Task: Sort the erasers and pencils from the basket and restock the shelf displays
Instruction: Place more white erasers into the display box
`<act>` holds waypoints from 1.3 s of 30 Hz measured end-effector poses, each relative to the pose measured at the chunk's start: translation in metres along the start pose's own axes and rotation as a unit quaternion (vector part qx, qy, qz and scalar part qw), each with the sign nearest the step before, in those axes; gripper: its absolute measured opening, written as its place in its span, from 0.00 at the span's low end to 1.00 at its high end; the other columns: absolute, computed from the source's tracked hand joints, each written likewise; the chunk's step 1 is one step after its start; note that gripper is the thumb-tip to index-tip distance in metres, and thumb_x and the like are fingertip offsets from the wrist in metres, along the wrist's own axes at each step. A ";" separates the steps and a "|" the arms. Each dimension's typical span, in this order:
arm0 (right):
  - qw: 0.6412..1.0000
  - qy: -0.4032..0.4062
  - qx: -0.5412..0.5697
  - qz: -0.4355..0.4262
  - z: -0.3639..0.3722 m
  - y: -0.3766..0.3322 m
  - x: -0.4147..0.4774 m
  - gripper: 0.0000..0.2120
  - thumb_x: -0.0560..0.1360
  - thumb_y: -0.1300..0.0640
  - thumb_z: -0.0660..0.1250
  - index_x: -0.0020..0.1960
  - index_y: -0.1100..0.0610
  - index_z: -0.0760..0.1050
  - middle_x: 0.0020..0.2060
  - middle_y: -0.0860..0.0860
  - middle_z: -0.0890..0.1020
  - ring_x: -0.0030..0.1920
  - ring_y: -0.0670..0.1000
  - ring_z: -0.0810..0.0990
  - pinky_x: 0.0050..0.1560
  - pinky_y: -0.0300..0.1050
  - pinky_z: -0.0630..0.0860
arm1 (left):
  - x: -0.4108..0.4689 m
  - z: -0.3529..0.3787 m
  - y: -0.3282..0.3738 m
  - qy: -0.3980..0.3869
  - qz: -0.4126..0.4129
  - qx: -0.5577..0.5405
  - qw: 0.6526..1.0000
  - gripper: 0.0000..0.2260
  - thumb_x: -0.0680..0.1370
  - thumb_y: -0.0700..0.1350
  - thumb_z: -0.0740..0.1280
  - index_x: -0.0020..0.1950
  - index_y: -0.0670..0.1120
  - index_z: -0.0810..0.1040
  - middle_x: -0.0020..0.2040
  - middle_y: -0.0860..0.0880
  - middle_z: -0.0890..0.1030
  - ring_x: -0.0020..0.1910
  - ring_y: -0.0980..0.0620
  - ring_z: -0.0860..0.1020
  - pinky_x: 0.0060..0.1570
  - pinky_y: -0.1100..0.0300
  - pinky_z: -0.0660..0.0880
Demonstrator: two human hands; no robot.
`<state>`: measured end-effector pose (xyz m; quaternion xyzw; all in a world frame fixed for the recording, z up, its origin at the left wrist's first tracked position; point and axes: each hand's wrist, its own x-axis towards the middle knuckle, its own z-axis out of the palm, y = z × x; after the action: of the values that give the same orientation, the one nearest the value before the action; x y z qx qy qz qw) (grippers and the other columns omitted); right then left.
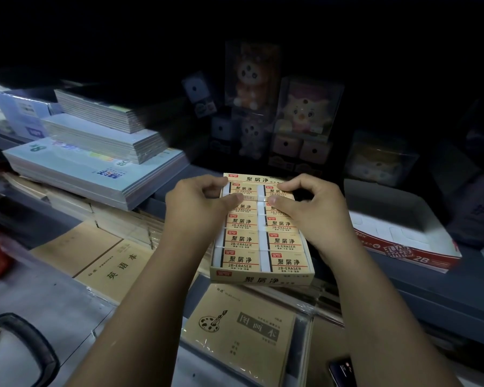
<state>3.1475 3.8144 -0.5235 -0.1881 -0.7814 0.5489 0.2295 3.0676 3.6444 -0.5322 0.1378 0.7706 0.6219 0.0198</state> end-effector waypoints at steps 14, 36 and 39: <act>0.999 -0.009 -0.027 -0.030 -0.006 0.004 -0.001 0.06 0.78 0.57 0.72 0.52 0.48 0.85 0.43 0.46 0.87 0.40 0.46 0.87 0.44 0.50 0.85 | 0.000 0.001 0.002 -0.010 -0.006 0.013 1.000 0.18 0.78 0.45 0.74 0.68 0.49 0.80 0.50 0.53 0.85 0.37 0.59 0.85 0.30 0.67 0.79; 0.998 0.031 -0.013 -0.047 0.001 0.011 0.001 0.03 0.77 0.55 0.73 0.48 0.48 0.85 0.45 0.43 0.85 0.40 0.45 0.86 0.41 0.49 0.85 | -0.001 0.002 0.006 0.019 -0.045 -0.058 0.997 0.07 0.77 0.44 0.74 0.55 0.48 0.84 0.41 0.50 0.87 0.38 0.54 0.86 0.41 0.52 0.85; 0.999 0.006 -0.015 -0.038 -0.001 0.010 0.001 0.07 0.76 0.55 0.74 0.54 0.48 0.85 0.49 0.43 0.84 0.42 0.46 0.86 0.45 0.52 0.85 | 0.000 0.001 0.006 0.010 -0.039 -0.037 0.999 0.06 0.78 0.46 0.73 0.54 0.48 0.83 0.43 0.50 0.87 0.37 0.55 0.86 0.37 0.55 0.84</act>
<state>3.1483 3.8191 -0.5325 -0.1650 -0.7947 0.5272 0.2515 3.0689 3.6467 -0.5265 0.1005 0.7520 0.6502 0.0409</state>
